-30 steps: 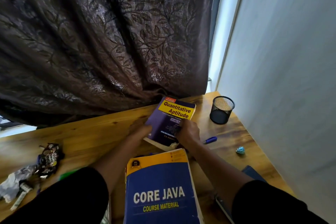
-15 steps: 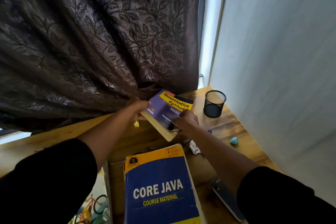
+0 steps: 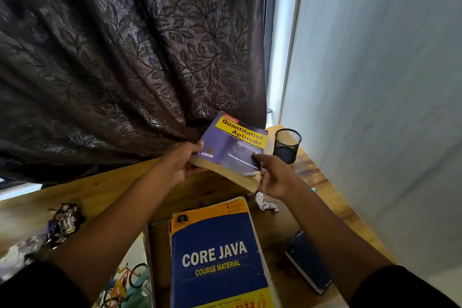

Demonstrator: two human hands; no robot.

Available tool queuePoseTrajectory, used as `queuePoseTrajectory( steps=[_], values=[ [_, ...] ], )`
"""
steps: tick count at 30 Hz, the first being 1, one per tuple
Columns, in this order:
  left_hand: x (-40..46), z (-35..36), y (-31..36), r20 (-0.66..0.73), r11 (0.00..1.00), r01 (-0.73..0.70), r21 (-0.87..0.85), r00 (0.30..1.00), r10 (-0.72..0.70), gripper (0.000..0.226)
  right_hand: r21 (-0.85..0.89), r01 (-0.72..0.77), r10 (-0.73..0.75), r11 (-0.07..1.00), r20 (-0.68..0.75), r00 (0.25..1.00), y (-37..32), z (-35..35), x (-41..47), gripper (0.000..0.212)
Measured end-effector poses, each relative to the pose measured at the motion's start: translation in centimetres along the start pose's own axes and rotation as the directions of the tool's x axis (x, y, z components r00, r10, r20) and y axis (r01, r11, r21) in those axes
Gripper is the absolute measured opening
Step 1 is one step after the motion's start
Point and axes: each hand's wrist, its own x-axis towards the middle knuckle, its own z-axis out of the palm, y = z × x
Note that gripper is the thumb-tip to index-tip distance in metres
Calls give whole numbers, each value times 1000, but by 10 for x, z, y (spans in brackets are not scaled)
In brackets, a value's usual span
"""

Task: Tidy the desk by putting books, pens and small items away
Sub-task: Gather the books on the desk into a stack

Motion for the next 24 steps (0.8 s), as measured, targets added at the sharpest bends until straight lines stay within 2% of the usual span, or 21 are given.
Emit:
queuePoseTrajectory(
  steps=[4,6,8,11,14,17,18,20,21,24],
  values=[
    [-49,-36,-37,86,998,14,-53,996,-10,37,-121,62,-55,991,58,997,19,-10,-20,29],
    [-71,-54,-60,126,1000,13,-9,992,-12,55,-225,64,-49,972,71,996,35,-16,-26,41],
    [-88,-67,-85,151,999,29,44,988,-36,60,-317,68,-52,946,59,997,50,-21,-33,39],
    [-103,-81,-127,115,994,81,73,989,-89,61,-450,67,-50,891,51,997,75,-24,-49,28],
    [-113,-88,-167,53,983,93,160,993,-103,79,-578,81,-78,812,29,997,98,-30,-62,21],
    [-128,-87,-193,-57,951,66,301,997,-51,56,-679,106,-107,727,40,993,118,-38,-69,16],
    [-133,-88,-198,-77,935,46,352,997,-21,55,-713,107,-107,693,45,993,124,-40,-69,15],
    [-136,-90,-205,-78,897,6,443,996,31,78,-762,90,-103,641,31,994,132,-44,-69,13],
    [-137,-90,-206,-76,869,0,495,996,43,79,-777,83,-103,624,24,994,135,-45,-70,12],
    [-140,-89,-200,-82,675,-24,737,989,124,38,-841,120,-169,528,34,985,142,-46,-71,11]
  ],
)
